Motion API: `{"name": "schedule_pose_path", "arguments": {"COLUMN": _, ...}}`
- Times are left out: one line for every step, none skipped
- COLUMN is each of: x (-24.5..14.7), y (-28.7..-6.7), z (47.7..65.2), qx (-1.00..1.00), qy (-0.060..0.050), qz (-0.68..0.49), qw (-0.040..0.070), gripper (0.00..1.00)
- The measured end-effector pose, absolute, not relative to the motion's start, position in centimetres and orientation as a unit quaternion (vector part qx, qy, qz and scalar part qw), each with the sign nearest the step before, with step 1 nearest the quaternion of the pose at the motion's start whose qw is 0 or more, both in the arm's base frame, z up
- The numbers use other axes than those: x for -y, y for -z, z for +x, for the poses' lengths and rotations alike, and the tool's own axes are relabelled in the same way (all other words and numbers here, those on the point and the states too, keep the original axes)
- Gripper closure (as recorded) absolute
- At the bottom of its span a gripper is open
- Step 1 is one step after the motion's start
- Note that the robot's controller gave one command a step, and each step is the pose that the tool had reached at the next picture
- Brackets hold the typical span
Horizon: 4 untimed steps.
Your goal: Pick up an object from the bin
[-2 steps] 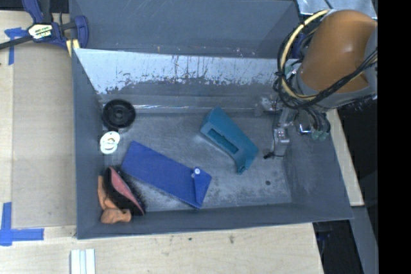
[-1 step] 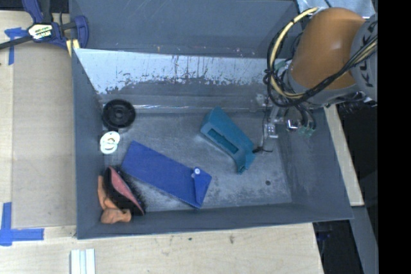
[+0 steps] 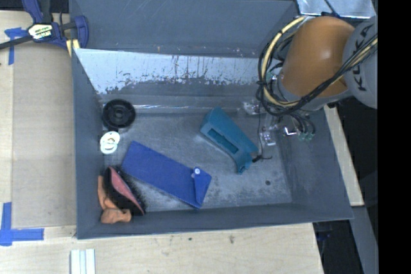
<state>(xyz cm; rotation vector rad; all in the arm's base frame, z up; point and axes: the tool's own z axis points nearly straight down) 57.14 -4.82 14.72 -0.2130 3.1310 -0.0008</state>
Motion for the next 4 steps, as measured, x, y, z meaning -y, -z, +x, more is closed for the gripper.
{"name": "schedule_pose_path", "arguments": {"x": 4.2, "y": -11.5, "z": 57.5, "qx": -1.000, "qy": 0.000, "qz": 0.002, "qw": 0.002, "gripper": 0.00}}
{"name": "schedule_pose_path", "arguments": {"x": 3.5, "y": -7.7, "z": 58.7, "qx": -0.999, "qy": 0.004, "qz": -0.042, "qw": 0.010, "gripper": 1.00}}
{"name": "schedule_pose_path", "arguments": {"x": 3.5, "y": -7.7, "z": 58.7, "qx": -0.999, "qy": 0.004, "qz": -0.042, "qw": 0.010, "gripper": 1.00}}
{"name": "schedule_pose_path", "arguments": {"x": -0.9, "y": -26.2, "z": 60.0, "qx": -0.999, "qy": 0.000, "qz": -0.034, "qw": 0.003, "gripper": 1.00}}
